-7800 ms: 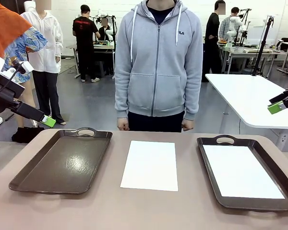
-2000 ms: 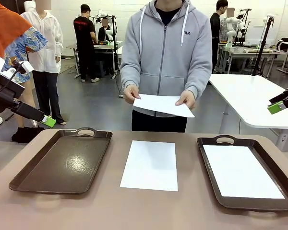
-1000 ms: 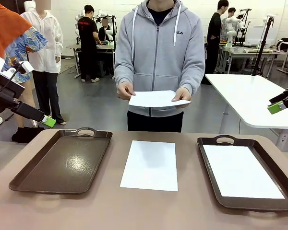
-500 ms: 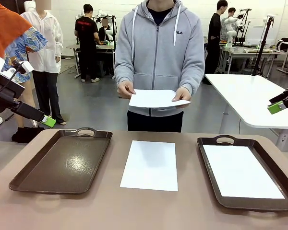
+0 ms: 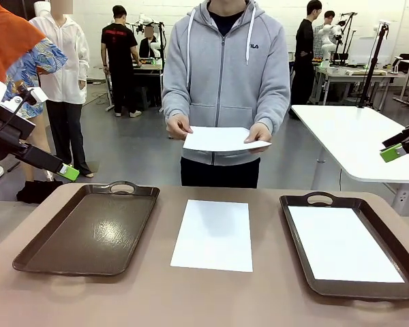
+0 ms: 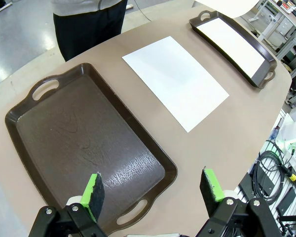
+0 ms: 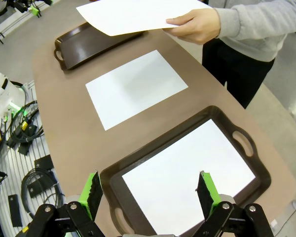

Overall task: Sort the A4 documents.
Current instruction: Receive the A4 Paper.

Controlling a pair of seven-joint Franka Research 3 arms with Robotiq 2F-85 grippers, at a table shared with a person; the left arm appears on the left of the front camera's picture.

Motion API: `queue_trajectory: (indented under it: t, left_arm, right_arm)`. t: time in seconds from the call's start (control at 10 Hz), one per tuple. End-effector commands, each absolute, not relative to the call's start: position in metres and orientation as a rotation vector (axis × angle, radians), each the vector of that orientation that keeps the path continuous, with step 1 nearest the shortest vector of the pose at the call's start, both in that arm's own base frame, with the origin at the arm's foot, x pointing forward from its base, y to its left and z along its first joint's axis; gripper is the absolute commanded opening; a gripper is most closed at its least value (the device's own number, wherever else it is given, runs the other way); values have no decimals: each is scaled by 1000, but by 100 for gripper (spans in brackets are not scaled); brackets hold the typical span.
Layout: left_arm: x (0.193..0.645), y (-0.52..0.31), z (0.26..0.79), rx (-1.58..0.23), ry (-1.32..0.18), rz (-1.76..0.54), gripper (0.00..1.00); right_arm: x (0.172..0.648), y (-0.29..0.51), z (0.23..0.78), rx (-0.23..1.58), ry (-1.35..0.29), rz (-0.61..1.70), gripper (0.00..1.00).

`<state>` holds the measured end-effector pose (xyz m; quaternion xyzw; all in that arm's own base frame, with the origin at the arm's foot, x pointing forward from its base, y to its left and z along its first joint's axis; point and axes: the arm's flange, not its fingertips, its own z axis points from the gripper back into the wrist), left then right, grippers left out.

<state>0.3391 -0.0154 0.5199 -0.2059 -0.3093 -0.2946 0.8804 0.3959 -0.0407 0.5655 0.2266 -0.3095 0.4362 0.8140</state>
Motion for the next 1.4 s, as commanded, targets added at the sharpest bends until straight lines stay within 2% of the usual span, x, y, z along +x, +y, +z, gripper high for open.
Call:
queue_trajectory:
  t: [0.0,1.3]
  left_arm:
    - [340,-14,519,-444,-646,-625,100]
    - [340,-14,519,-444,-646,-625,100]
  right_arm:
    - [396,-41,565,484,-659,928,100]
    - [396,-41,565,484,-659,928,100]
